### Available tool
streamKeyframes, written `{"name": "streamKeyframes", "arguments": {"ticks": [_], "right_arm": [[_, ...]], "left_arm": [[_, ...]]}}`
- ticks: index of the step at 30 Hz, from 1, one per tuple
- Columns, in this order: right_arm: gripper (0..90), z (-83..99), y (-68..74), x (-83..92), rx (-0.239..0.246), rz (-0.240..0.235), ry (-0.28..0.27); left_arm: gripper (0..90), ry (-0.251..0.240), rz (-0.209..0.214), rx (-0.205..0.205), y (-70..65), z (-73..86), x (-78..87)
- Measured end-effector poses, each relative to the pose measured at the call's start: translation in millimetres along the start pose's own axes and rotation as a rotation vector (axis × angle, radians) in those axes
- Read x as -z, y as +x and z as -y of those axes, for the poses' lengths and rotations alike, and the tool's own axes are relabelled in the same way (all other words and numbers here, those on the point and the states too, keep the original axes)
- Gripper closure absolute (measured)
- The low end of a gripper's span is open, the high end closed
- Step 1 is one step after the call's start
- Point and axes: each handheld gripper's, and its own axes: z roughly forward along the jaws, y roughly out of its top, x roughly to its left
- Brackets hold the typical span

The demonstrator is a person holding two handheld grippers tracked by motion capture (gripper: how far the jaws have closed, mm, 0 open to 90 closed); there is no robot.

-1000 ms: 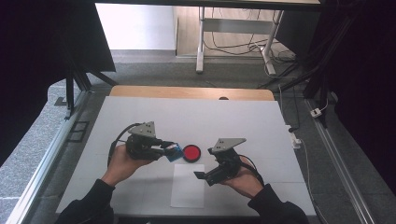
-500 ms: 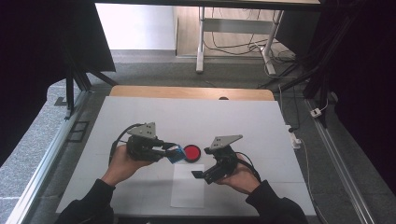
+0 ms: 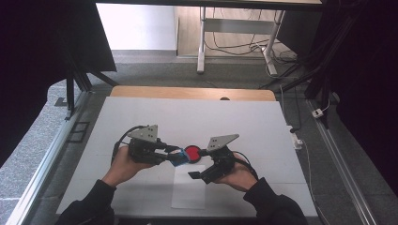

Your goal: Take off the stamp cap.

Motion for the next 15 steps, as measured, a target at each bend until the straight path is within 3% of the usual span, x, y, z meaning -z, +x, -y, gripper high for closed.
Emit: {"name": "streamKeyframes", "arguments": {"ticks": [15], "right_arm": [[49.4, -6.5, -2.5, -12.2, 0.057, -0.119, 0.002]], "left_arm": [[70.3, -0.01, 0.056, -0.025, -1.2, 0.2, -3.2]]}}
